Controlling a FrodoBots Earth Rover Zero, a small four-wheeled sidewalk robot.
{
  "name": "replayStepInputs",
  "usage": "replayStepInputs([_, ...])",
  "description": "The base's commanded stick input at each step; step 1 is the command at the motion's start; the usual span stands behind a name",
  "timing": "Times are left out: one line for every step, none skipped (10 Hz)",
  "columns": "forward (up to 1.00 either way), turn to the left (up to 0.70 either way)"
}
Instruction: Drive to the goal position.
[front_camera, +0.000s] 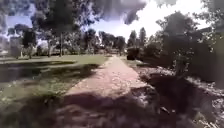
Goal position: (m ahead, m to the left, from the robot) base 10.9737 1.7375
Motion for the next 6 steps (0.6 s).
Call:
replayStepInputs([0.7, 0.0])
replayStepInputs([0.7, 0.0])
replayStepInputs([0.7, 0.0])
replayStepInputs([0.7, 0.0])
replayStepInputs([0.7, 0.0])
replayStepInputs([0.7, 0.0])
